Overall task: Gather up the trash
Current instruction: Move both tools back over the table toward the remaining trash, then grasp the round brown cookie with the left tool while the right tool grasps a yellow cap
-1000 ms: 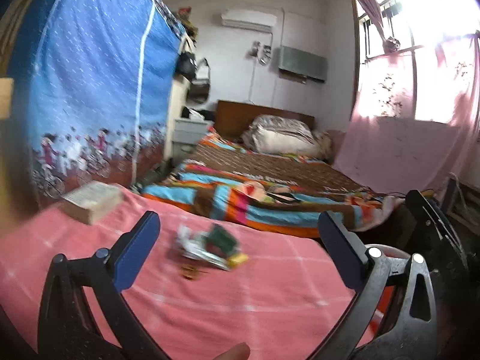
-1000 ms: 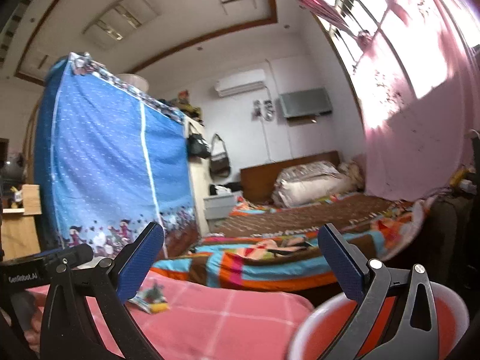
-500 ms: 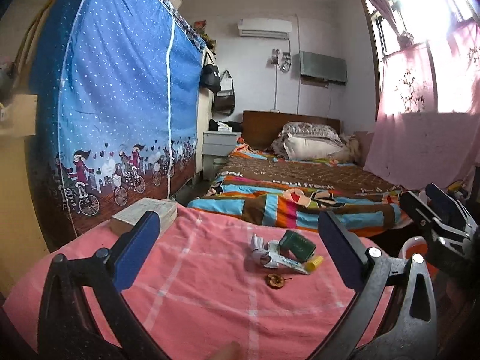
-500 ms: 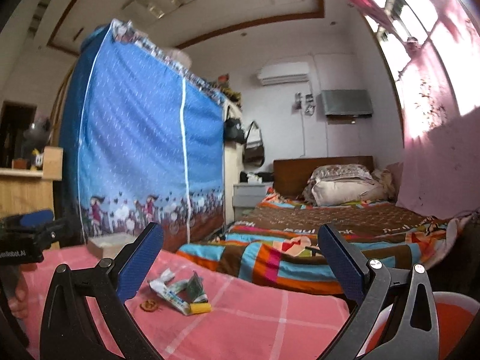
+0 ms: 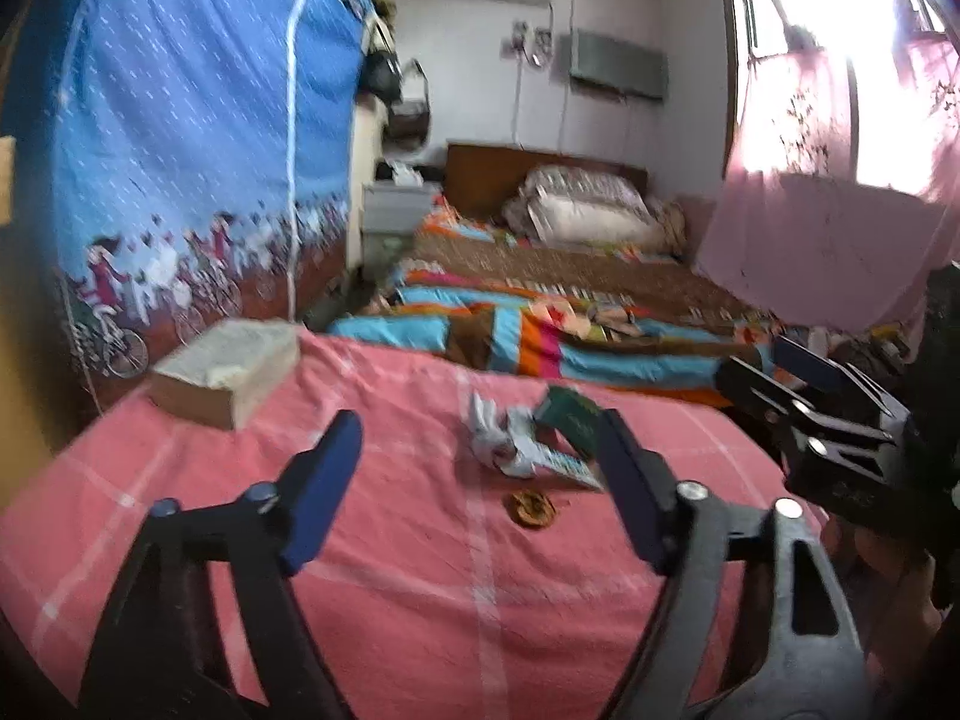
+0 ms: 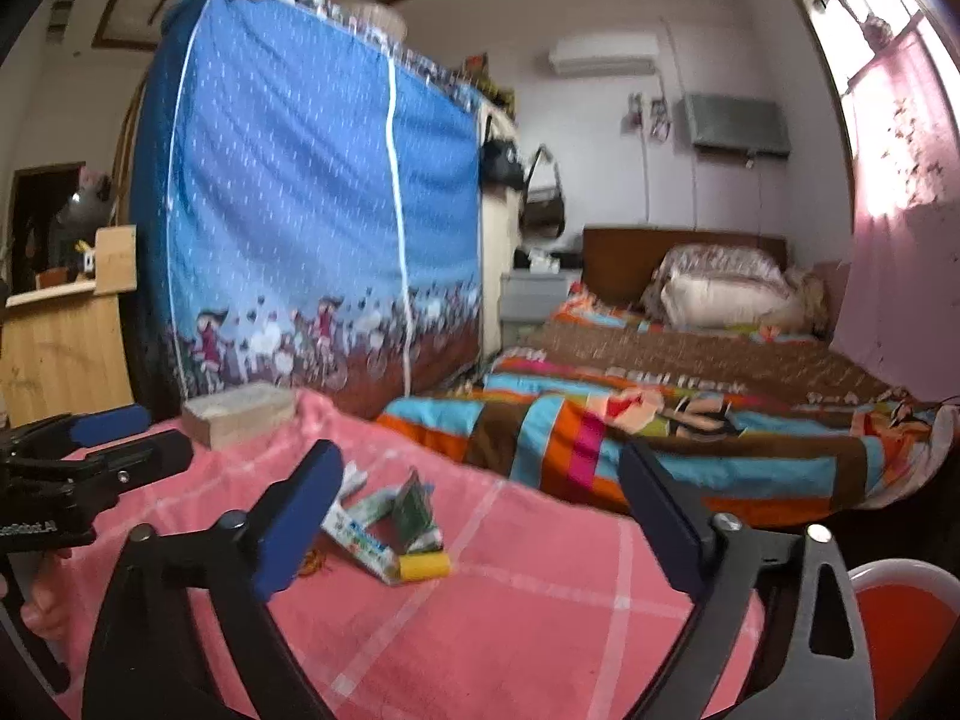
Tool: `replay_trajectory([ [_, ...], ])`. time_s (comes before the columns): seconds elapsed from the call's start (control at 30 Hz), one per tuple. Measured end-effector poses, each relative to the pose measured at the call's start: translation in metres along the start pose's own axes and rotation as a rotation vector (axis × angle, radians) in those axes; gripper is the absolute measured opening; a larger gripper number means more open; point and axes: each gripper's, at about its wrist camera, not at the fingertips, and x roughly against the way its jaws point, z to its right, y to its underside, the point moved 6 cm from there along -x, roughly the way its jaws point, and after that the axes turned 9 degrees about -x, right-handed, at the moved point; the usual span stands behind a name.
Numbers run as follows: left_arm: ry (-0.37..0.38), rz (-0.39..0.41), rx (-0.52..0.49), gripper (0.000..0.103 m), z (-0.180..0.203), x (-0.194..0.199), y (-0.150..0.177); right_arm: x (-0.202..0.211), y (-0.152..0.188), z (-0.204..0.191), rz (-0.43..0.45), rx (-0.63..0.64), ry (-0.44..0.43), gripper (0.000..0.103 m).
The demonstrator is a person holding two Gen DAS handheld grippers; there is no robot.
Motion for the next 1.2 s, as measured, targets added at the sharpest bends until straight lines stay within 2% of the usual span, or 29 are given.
replay_trajectory([
  [0.07, 0.029, -0.053, -0.005, 0.069, 0.004, -0.011, 0.004, -0.009, 0.004, 0.000, -0.052, -0.005, -0.005, 0.081],
  [0.1, 0.043, -0.088, -0.011, 0.065, 0.007, -0.018, 0.007, -0.015, 0.008, 0.000, -0.089, -0.011, -0.009, 0.075],
  [0.27, 0.100, -0.224, -0.022, 0.048, 0.017, -0.041, 0.019, -0.038, 0.025, 0.001, -0.243, -0.038, -0.047, 0.067],
  [0.47, 0.150, -0.313, -0.007, 0.047, 0.023, -0.055, 0.029, -0.056, 0.042, -0.004, -0.377, -0.040, -0.061, 0.055],
  [0.57, 0.164, -0.351, 0.002, 0.047, 0.026, -0.059, 0.033, -0.063, 0.047, -0.005, -0.416, -0.040, -0.064, 0.052],
  [0.73, 0.168, -0.379, 0.010, 0.045, 0.026, -0.066, 0.034, -0.073, 0.055, -0.006, -0.484, -0.055, -0.090, 0.047],
  [0.83, 0.167, -0.384, -0.002, 0.045, 0.029, -0.067, 0.033, -0.079, 0.059, -0.007, -0.519, -0.066, -0.104, 0.040],
  [0.93, 0.163, -0.395, -0.022, 0.042, 0.032, -0.070, 0.034, -0.078, 0.060, -0.008, -0.525, -0.067, -0.113, 0.028],
  [1.07, 0.160, -0.404, -0.035, 0.027, 0.033, -0.070, 0.034, -0.077, 0.060, -0.010, -0.525, -0.057, -0.118, 0.028],
  [1.2, 0.156, -0.394, -0.045, 0.027, 0.032, -0.069, 0.032, -0.073, 0.057, -0.013, -0.506, -0.041, -0.115, 0.028],
])
